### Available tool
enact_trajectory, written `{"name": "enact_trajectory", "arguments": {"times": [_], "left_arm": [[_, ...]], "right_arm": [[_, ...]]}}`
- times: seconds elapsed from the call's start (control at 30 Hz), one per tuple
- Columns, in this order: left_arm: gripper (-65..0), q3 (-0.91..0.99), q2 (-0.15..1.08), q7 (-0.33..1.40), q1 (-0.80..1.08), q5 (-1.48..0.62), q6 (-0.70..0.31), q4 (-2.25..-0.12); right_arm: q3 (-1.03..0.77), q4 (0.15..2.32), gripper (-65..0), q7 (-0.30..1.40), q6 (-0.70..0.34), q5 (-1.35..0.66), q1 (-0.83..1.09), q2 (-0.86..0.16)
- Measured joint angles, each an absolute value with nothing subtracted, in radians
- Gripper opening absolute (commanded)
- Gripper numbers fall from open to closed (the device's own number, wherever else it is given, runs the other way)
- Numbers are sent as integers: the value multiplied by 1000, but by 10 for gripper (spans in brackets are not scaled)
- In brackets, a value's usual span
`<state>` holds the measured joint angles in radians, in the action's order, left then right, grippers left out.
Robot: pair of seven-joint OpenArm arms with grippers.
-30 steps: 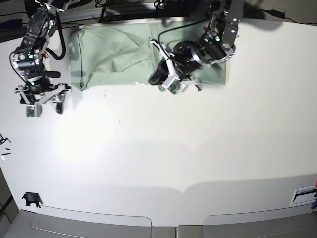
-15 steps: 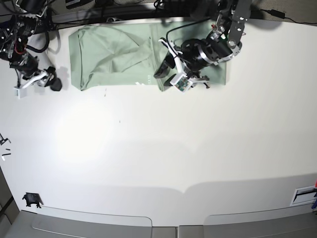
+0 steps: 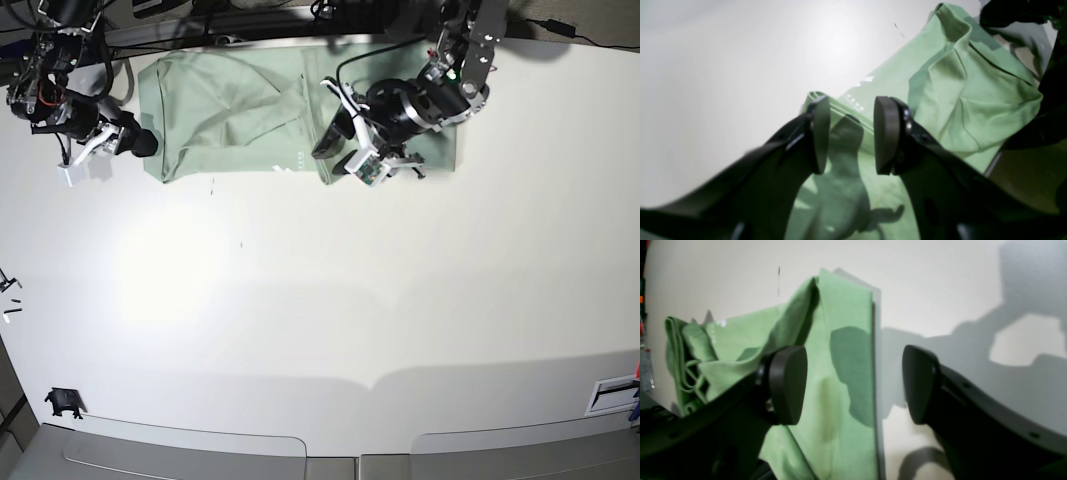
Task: Fold the T-shirt properly
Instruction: 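Grasp the shirt edge with the right gripper beside the left gripper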
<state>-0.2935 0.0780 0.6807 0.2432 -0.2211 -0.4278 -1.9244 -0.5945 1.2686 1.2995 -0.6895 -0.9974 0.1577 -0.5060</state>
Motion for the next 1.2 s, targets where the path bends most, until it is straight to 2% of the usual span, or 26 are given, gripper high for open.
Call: {"name": "enact_trajectory", "arguments": {"times": [0.57, 0.83, 1.0, 1.2], "left_arm": [[-445, -294, 78, 682, 243, -221, -427, -1924], [-445, -294, 78, 681, 243, -221, -427, -1924], [-445, -294, 78, 682, 243, -221, -427, -1924], [-445, -294, 87, 688, 243, -221, -428, -1924]], "right_arm": [[-325, 1277, -233, 1288, -704, -1053, 145, -516], [-301, 1276, -233, 1291, -704, -1083, 145, -516], [-295, 1270, -233, 1408, -700, -1277, 156, -512], [-294, 1269, -243, 1404, -690, -1396, 155, -510]]}}
